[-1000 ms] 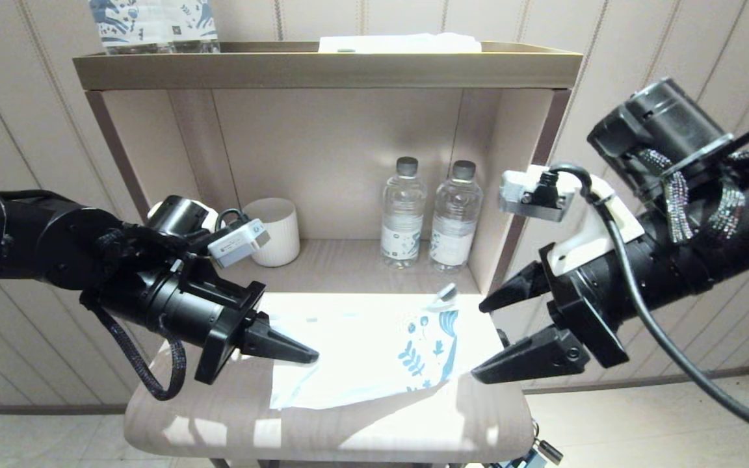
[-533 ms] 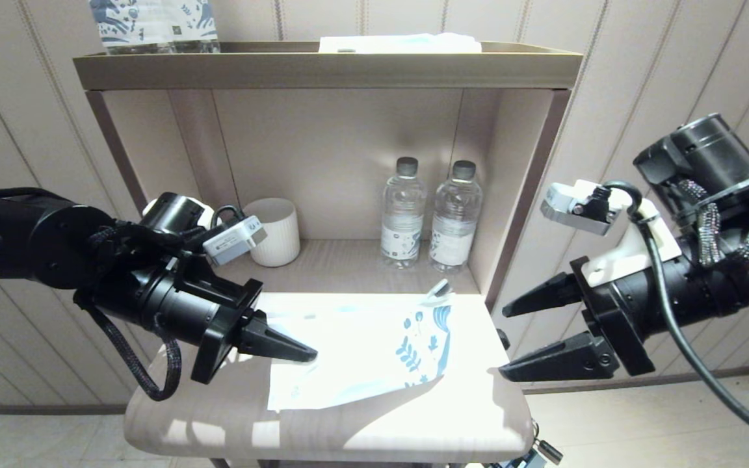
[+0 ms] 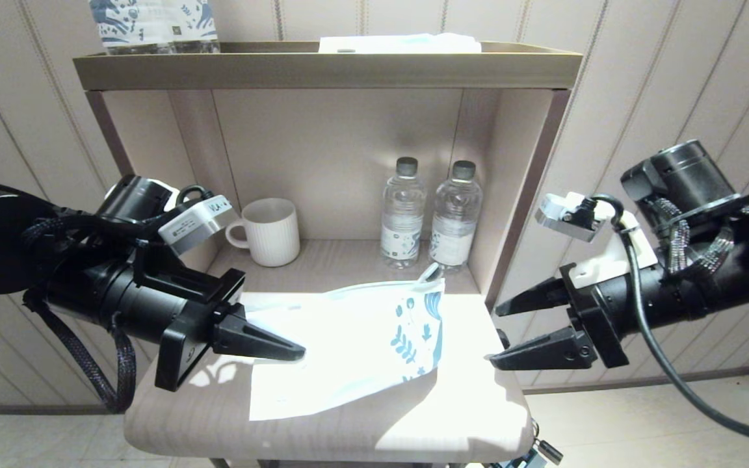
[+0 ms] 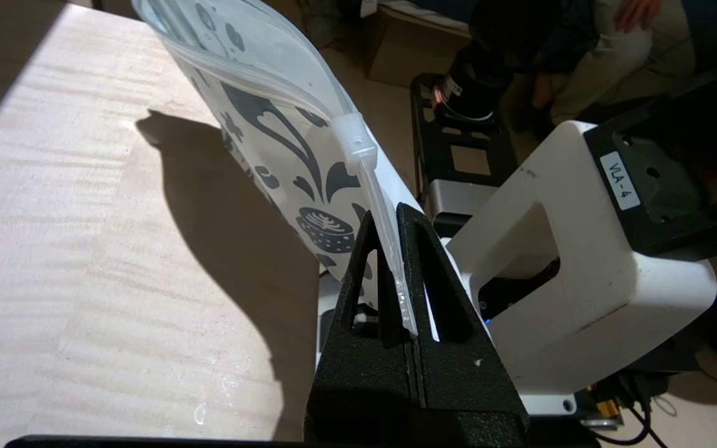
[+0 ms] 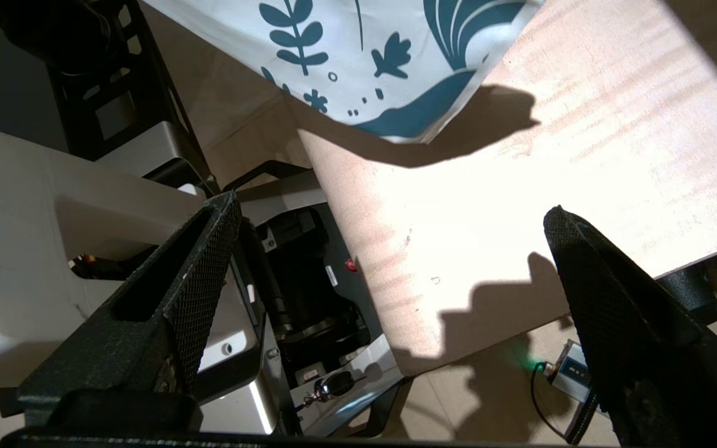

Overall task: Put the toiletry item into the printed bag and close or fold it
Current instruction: Hand it to the other hand

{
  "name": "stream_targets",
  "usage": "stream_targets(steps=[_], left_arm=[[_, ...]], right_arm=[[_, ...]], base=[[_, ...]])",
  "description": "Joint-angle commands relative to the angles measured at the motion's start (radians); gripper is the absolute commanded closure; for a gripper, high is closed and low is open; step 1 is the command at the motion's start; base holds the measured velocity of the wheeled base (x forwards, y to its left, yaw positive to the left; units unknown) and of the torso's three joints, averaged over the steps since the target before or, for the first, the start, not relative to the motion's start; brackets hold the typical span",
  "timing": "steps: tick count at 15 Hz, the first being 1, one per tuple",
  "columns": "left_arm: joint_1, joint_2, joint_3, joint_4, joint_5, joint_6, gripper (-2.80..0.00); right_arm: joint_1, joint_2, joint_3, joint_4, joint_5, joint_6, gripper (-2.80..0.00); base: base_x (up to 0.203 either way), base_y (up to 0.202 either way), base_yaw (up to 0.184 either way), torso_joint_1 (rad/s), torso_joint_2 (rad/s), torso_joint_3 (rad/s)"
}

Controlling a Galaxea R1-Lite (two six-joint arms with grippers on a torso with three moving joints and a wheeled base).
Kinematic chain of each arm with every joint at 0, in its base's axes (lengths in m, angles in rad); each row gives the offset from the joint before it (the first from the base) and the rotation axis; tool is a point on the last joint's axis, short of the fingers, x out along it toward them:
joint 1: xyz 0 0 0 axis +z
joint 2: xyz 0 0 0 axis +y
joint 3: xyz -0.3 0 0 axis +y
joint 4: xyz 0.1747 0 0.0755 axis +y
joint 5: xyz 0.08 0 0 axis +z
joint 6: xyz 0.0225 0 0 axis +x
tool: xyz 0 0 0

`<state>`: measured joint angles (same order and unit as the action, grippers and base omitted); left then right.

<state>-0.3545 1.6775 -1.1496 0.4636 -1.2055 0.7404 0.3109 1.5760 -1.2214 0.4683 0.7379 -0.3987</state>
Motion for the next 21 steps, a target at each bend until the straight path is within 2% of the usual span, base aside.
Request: stream_targets(steps=[1, 2, 4, 10, 11, 20, 21], left_arm=[[0.0, -0.007, 0.002, 0.003, -0.006, 0.005, 0.0], [0.0, -0.007, 0.001, 0.003, -0.006, 0.005, 0.0], [0.0, -0.018, 0.002, 0.003, -0.006, 0.005, 0.0], [0.0, -0.027, 0.011, 0.001, -0.005, 0.007, 0.0], [0.0, -0.03, 0.011, 0.001, -0.005, 0.007, 0.0], [0.0, -0.035, 0.013, 0.001, -0.002, 0.008, 0.0], [0.0, -0.035, 0.013, 0.001, -0.002, 0.008, 0.0]], right_arm=[[-0.004, 0.039, 0.003, -0.001, 0.005, 0.0, -2.8], [-0.003, 0.039, 0.003, -0.002, 0.004, 0.0, -2.8], [-0.001, 0.036, 0.009, -0.003, 0.004, 0.001, 0.0], [0.008, 0.029, 0.012, -0.005, 0.002, 0.005, 0.0], [0.004, 0.027, 0.012, -0.007, 0.002, 0.004, -2.8], [0.006, 0.029, 0.01, -0.008, 0.0, 0.009, -2.8], [0.005, 0.027, 0.018, -0.008, -0.002, 0.01, -0.9]], base=[[0.0, 0.0, 0.0, 0.0, 0.0, 0.0], [0.0, 0.0, 0.0, 0.0, 0.0, 0.0], [0.0, 0.0, 0.0, 0.0, 0.0, 0.0], [0.0, 0.0, 0.0, 0.0, 0.0, 0.0], [0.0, 0.0, 0.0, 0.0, 0.0, 0.0], [0.0, 0.0, 0.0, 0.0, 0.0, 0.0], [0.0, 0.0, 0.0, 0.0, 0.0, 0.0]])
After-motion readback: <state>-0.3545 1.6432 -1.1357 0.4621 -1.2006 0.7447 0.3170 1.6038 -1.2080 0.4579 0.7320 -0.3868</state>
